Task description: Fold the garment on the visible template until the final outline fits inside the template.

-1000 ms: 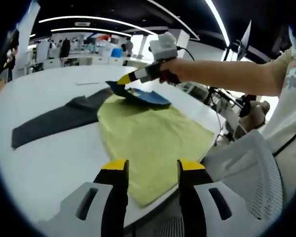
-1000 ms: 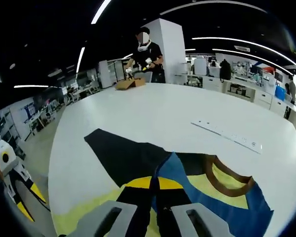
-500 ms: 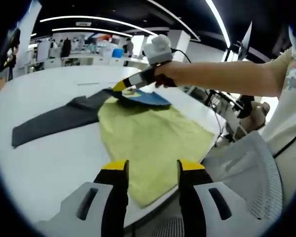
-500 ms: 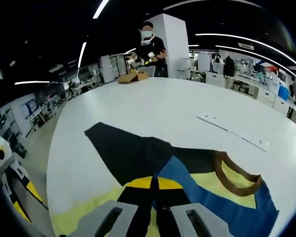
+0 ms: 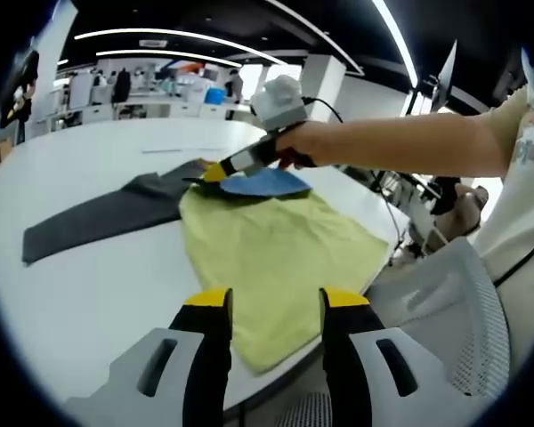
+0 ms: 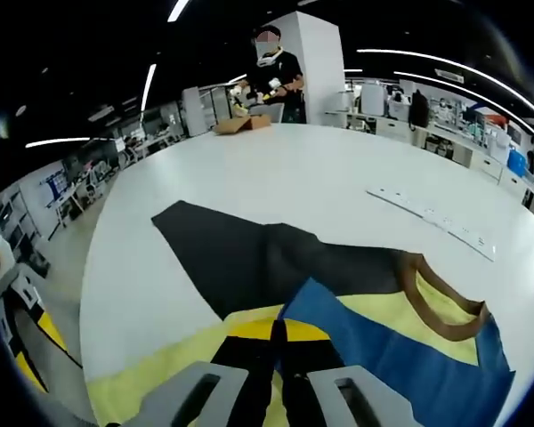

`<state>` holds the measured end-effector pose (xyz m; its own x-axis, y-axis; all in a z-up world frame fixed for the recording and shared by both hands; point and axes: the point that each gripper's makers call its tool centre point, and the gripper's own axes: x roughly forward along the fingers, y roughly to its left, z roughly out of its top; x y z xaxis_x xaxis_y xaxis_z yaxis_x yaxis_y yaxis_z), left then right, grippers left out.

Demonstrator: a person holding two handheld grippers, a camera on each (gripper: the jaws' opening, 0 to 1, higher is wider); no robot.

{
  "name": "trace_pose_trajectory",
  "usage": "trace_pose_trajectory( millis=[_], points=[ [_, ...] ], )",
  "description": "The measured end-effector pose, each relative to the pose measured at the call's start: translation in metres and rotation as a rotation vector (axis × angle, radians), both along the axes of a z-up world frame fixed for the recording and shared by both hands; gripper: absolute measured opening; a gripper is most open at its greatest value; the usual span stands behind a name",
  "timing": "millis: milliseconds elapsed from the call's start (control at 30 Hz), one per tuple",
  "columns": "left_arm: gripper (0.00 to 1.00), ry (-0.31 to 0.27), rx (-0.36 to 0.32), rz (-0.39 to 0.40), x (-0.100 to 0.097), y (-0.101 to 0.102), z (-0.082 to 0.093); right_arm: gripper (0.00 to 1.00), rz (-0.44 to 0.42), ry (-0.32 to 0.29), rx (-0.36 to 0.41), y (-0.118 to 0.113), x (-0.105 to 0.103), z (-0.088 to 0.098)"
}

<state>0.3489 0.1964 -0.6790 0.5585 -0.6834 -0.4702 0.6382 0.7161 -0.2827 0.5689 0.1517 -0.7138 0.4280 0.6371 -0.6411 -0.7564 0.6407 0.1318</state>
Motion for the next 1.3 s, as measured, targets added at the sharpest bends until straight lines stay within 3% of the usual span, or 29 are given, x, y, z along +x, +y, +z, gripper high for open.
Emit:
trace_pose_trajectory(
  millis=[133,467,1000,1300],
  points=[
    [0.36,0.001,0.002,-0.005,0.0,-0.002,0.0,0.06,0.006,0.001,0.022,0.003,-0.003,0.003],
    [0.36,0.004,0.006,-0.013,-0.002,-0.003,-0.002,0.1,-0.012,-0.051,0.059,-0.01,-0.001,0.022],
    [0.36,0.007,0.011,-0.029,-0.002,-0.005,-0.003,0.15,-0.041,-0.133,0.054,-0.06,0.003,0.053],
    [0.36,0.014,0.018,-0.034,-0.002,-0.005,-0.005,0.18,-0.08,-0.172,0.068,-0.107,-0.002,0.071]
  ],
)
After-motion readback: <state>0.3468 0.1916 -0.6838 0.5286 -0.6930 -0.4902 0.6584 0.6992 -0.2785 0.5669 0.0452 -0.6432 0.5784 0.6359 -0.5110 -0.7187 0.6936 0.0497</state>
